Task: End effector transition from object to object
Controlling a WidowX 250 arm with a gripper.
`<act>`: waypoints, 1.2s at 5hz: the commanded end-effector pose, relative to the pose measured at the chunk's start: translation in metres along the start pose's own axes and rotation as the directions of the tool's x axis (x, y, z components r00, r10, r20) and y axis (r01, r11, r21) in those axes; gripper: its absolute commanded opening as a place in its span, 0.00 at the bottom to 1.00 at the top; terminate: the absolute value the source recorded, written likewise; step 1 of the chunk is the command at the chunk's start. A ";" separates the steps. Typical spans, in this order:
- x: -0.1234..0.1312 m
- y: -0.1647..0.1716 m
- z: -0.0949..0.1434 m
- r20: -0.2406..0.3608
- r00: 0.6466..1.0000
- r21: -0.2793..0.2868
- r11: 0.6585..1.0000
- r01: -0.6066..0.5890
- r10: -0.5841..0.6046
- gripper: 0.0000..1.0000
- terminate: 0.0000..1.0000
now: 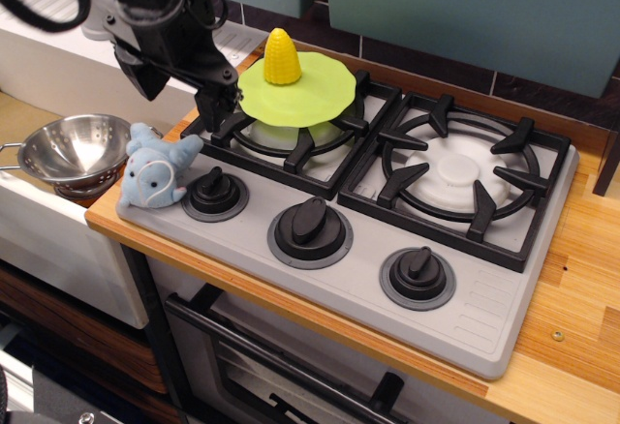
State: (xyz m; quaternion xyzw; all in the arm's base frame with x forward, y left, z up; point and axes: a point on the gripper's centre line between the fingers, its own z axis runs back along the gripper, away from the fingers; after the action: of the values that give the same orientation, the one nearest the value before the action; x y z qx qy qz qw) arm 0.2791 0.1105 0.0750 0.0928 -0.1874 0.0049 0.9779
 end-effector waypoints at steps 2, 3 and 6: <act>-0.038 0.006 -0.021 0.077 0.996 0.027 0.998 -0.053 0.051 1.00 0.00; -0.047 0.001 -0.040 0.097 0.993 -0.022 0.997 -0.068 0.069 1.00 0.00; -0.047 0.001 -0.040 0.097 0.993 -0.022 0.997 -0.068 0.069 1.00 0.00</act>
State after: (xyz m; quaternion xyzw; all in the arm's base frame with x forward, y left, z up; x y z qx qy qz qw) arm 0.2493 0.1222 0.0222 0.0786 -0.2398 0.0383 0.9669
